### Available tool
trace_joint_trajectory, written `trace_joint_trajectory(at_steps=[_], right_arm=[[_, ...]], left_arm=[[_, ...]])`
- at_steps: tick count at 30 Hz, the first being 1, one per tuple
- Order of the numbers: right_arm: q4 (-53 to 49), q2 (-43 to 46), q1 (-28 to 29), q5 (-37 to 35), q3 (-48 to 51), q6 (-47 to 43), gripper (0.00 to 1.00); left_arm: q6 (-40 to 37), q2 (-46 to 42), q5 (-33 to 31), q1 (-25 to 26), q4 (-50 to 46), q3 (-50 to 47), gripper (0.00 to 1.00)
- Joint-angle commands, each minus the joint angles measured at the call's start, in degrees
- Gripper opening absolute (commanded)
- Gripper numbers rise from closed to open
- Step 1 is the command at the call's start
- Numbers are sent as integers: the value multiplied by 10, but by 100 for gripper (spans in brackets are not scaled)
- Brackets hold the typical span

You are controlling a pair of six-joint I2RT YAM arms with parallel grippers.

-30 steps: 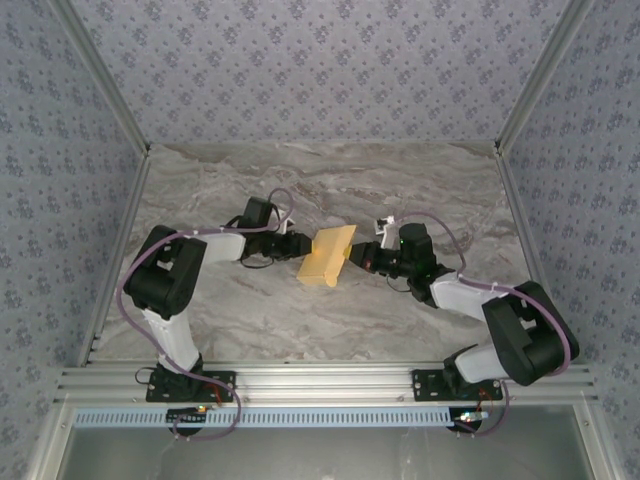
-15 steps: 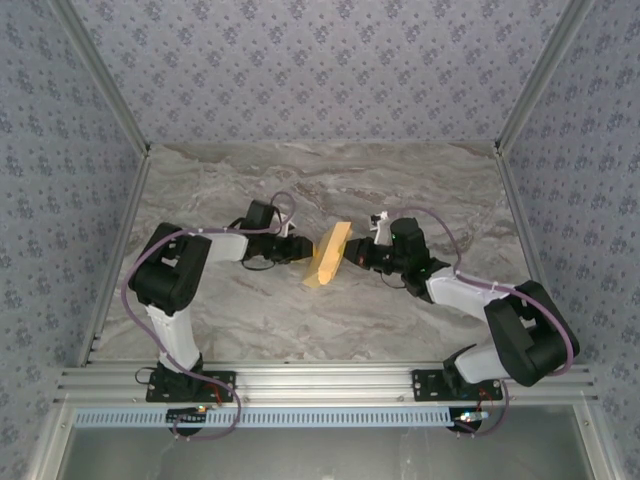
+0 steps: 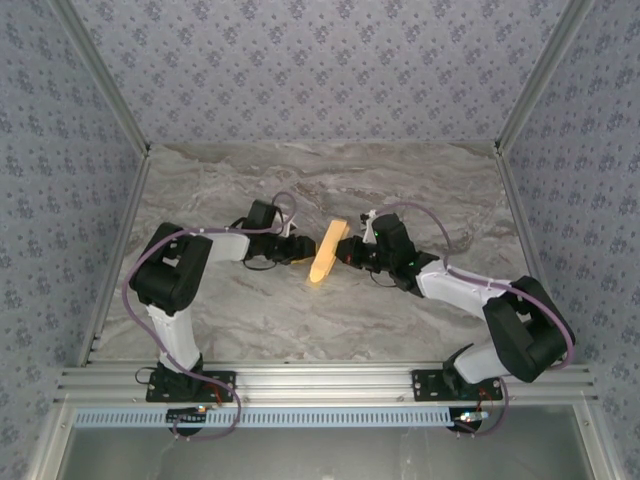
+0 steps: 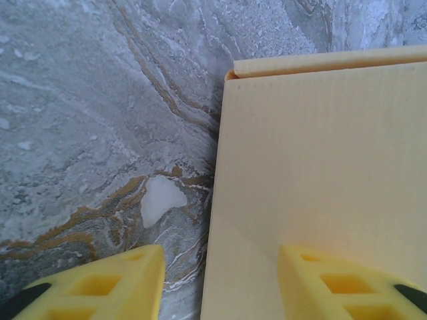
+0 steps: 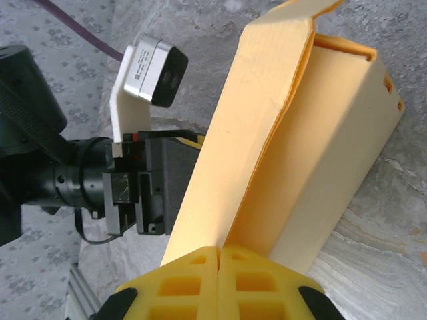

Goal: Fold the paper box

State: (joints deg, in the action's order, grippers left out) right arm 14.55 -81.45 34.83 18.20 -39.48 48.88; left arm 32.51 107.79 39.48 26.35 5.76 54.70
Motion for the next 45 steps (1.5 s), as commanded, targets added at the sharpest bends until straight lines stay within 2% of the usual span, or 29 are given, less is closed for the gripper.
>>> trace_joint_trajectory(at_steps=[1, 5, 8, 11, 15, 19, 22, 28, 32, 39, 45], right_arm=[[-63, -13, 13, -67, -16, -19, 0], [-74, -21, 24, -88, -26, -20, 0], [-79, -26, 29, -98, -33, -23, 0], [-80, -29, 30, -101, -34, -23, 0], [-81, -32, 33, -104, -40, -22, 0], [-83, -34, 36, -107, -44, -22, 0], [-83, -37, 37, -108, -46, -23, 0], [-87, -37, 37, -106, -52, -23, 0], [-88, -37, 37, -105, -54, -23, 0], [-88, -37, 36, -105, -55, -23, 0], [-82, -36, 36, -106, -51, -20, 0]], left_arm=[[-8, -27, -70, -2, -28, 9, 52], [-18, -75, -145, -8, -50, -7, 58], [-34, -145, -221, -8, -57, -45, 62], [-44, -244, -243, -1, -38, -102, 66], [-47, -371, -291, 58, -45, -161, 72], [-47, -427, -352, 146, -50, -188, 80], [-57, -414, -395, 194, -50, -182, 84], [-85, -354, -465, 254, -35, -147, 88], [-99, -314, -493, 266, -25, -132, 88], [-121, -268, -485, 280, 34, -132, 88], [-135, -234, -510, 281, 69, -129, 80]])
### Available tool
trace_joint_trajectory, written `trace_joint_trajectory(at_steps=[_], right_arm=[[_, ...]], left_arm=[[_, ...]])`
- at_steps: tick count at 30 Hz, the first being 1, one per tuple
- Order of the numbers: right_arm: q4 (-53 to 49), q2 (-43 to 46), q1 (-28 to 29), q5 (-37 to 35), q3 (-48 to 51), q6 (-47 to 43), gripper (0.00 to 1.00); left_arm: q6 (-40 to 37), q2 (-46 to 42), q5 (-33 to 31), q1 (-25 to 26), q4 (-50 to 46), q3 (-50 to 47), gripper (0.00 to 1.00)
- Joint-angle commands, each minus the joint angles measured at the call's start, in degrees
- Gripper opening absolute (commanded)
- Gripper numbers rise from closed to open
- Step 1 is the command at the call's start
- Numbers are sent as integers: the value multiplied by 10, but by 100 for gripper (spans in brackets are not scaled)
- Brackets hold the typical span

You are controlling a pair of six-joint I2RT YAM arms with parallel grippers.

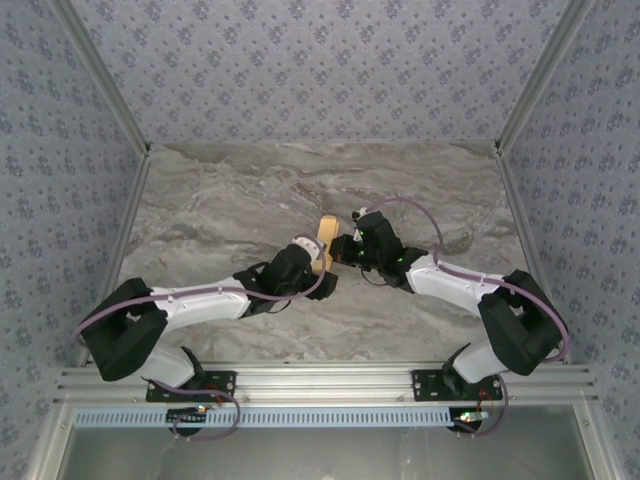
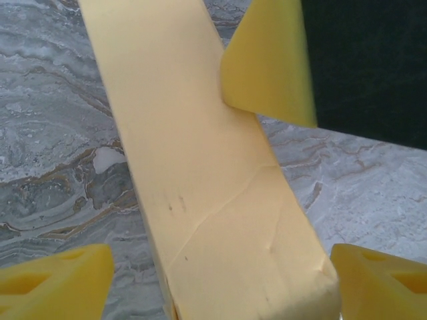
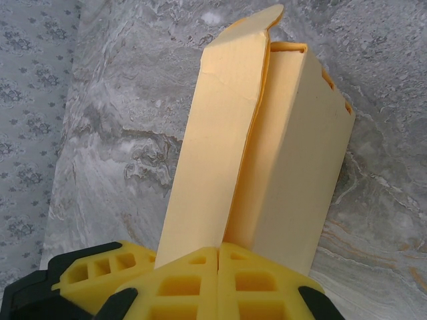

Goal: Fold the paper box

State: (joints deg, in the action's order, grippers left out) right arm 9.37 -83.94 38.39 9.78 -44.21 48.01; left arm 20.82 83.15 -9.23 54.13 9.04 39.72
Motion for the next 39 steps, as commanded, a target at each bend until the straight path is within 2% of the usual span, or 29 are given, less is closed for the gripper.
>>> trace_joint_trajectory(at_steps=[1, 11, 16, 20, 23, 26, 29, 35, 39], right_arm=[[-29, -12, 0, -22, -4, -11, 0], [-25, -10, -2, -20, 3, -6, 0], [-27, 11, -9, -18, 0, -14, 0], [-31, 45, -18, -10, -4, -39, 12], [-45, 88, -27, -6, -10, -90, 26], [-76, 137, -39, -8, -15, -159, 37], [-100, 174, -67, 11, -17, -238, 45], [-129, 180, -126, 99, -30, -397, 51], [-133, 158, -144, 134, -45, -439, 52]], left_arm=[[-22, 19, -24, 3, 41, 23, 78], [-39, 29, -34, 3, 89, 13, 62], [-54, 15, -41, 0, 96, -6, 50], [-76, 3, -18, -11, 96, -17, 43], [-99, -8, 8, -23, 95, -24, 39], [-128, -25, 41, -41, 94, -32, 36], [-163, -48, 102, -71, 96, -40, 34], [-249, -79, 222, -136, 73, -38, 34], [-318, -65, 333, -177, 21, -6, 34]])
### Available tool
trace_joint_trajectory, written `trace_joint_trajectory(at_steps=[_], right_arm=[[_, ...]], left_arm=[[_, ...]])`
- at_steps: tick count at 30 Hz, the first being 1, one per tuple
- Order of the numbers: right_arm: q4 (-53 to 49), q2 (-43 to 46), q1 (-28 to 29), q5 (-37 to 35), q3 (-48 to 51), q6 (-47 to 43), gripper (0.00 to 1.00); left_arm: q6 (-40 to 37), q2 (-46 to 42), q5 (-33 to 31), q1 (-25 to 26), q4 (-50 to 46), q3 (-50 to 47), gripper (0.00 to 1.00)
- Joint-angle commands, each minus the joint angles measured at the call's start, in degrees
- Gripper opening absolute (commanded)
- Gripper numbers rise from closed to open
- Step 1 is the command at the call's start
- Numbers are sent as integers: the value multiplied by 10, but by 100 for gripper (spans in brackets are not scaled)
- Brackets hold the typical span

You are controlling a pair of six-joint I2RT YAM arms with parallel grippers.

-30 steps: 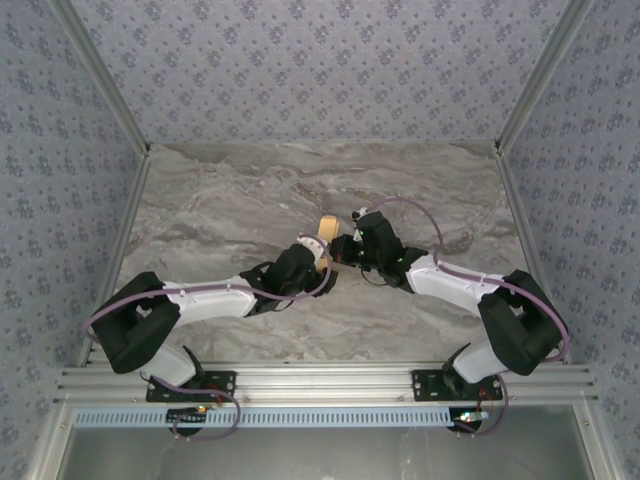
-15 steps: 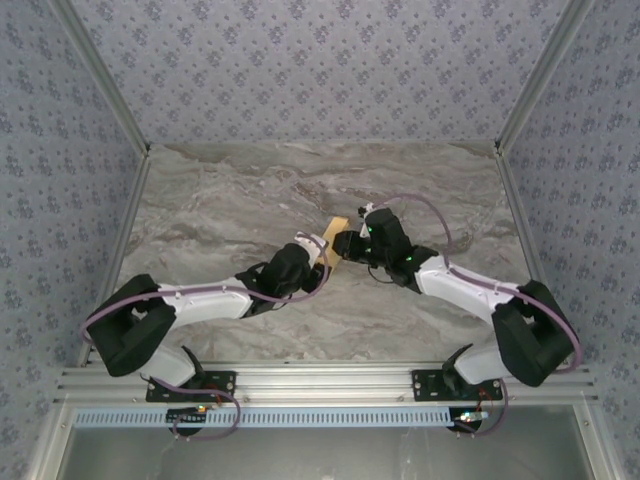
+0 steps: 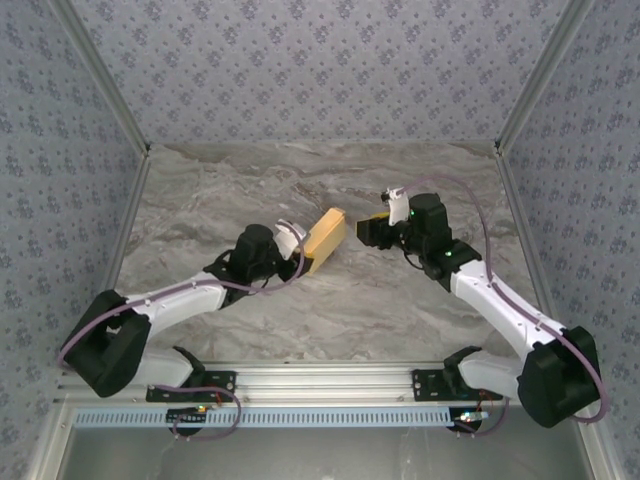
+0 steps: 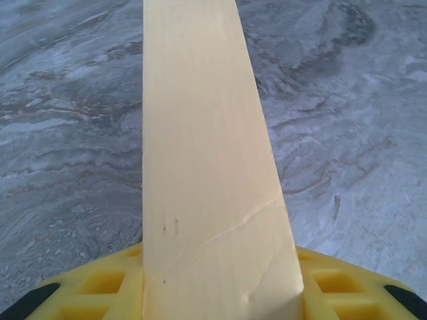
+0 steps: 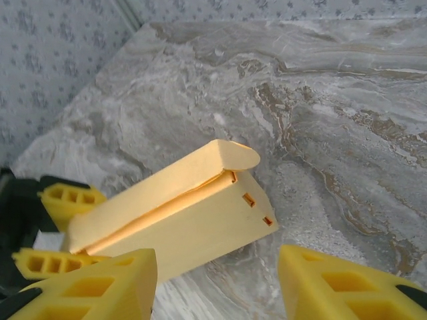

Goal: Fold the paper box

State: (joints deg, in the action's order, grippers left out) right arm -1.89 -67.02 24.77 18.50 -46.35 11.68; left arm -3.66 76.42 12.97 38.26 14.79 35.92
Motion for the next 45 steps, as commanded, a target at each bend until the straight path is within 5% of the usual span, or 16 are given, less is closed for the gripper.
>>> trace_joint_trajectory(at_steps=[1, 7, 17, 36, 45], right_arm=[[-18, -12, -10, 39, -24, -76, 52], [-64, 7, -14, -32, -26, -53, 53], [-140, 61, 38, -138, 16, -36, 54], [-138, -16, 71, -174, -6, -36, 54], [-129, 43, 72, -146, 25, -94, 55]], left_arm=[[-94, 11, 143, -28, -56, 45, 34], [-194, 46, 258, -70, -144, 103, 35], [-376, 125, 260, -74, -353, 209, 40], [-407, 173, 256, -75, -325, 216, 58], [-408, 176, 258, -75, -336, 220, 46]])
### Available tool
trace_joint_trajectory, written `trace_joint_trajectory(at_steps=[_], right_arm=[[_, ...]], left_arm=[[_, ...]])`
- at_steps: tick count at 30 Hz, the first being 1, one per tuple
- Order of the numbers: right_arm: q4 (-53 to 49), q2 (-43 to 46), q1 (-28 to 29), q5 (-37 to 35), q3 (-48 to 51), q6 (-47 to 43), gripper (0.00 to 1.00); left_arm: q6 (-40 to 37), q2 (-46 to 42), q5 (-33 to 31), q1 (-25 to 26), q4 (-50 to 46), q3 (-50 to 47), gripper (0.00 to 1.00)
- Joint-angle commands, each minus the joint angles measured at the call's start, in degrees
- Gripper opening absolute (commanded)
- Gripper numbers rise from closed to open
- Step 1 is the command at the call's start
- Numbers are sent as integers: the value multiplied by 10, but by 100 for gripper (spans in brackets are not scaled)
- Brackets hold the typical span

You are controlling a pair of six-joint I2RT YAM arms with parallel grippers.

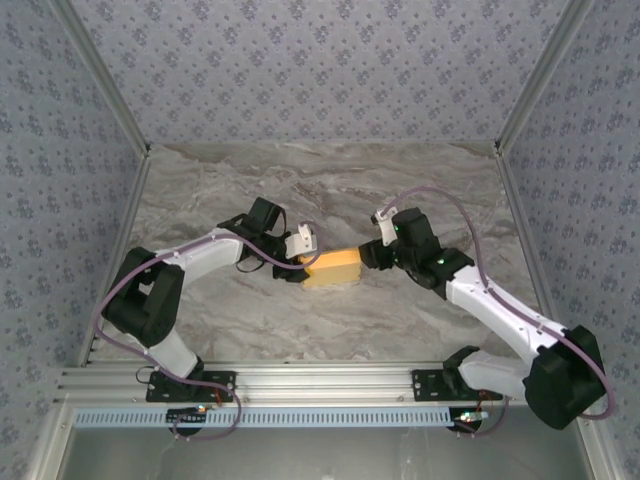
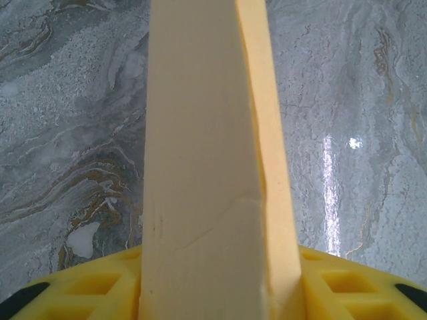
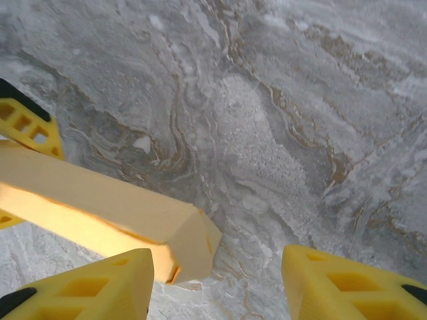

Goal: Fold the paper box

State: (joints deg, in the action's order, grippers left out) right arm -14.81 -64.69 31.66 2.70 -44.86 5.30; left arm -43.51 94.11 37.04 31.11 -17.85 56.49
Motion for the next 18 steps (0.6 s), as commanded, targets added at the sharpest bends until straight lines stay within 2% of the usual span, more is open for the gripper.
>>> trace_joint_trajectory(at_steps=[1, 9, 18], right_arm=[[0, 17, 3, 14, 11, -38, 54], [7, -24, 19, 1, 13, -83, 41], [28, -53, 37, -23, 16, -105, 41]], left_arm=[[-10, 0, 17, -3, -12, 16, 44], [-12, 4, 17, -3, -28, 25, 40], [-10, -1, 15, -3, -28, 26, 40]])
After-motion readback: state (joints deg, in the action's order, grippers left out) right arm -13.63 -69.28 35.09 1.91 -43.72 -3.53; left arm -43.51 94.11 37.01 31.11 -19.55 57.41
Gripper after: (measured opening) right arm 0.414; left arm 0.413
